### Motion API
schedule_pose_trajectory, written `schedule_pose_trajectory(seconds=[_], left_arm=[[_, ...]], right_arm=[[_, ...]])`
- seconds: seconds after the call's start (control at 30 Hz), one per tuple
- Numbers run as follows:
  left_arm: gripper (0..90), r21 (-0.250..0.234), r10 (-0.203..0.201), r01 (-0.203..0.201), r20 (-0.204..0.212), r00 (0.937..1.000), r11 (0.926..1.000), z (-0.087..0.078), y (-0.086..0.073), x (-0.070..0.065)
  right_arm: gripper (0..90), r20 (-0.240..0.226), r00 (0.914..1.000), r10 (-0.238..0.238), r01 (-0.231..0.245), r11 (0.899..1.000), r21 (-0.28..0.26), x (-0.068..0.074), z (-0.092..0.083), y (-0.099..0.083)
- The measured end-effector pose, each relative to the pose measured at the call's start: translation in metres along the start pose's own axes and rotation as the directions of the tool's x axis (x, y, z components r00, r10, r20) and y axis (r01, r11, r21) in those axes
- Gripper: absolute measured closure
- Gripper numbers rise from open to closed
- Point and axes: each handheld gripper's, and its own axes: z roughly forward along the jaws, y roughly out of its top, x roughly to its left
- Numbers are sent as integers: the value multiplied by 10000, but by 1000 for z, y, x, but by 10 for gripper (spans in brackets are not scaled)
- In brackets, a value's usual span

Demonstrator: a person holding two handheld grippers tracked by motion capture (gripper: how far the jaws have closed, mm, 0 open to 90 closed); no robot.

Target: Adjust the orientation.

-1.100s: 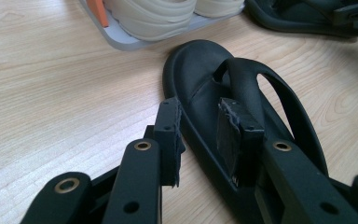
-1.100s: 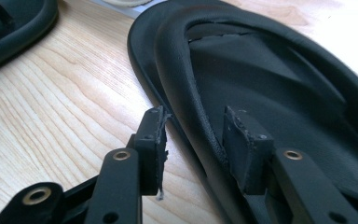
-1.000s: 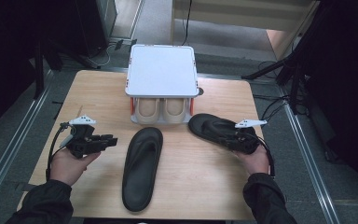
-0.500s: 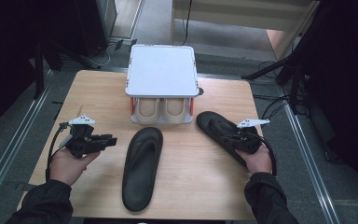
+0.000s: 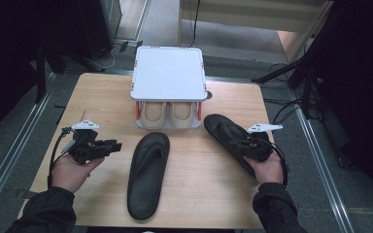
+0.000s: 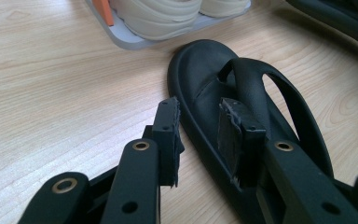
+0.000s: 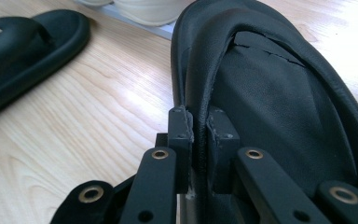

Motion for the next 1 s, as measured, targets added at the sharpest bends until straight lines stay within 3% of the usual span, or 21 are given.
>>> schedule_pose_trajectory(seconds=[0.47,1.0], left_arm=[[654,97,143,-143,-46,9999,9999,3,1,-1],[637,42,192,-192,12,9998,9998,5,1,-2]], right_arm=[[830,-97,9999,-114,115,9998,148,41,-6,-4],[827,-713,9959,-563,611,9959,668,85,24,-4]])
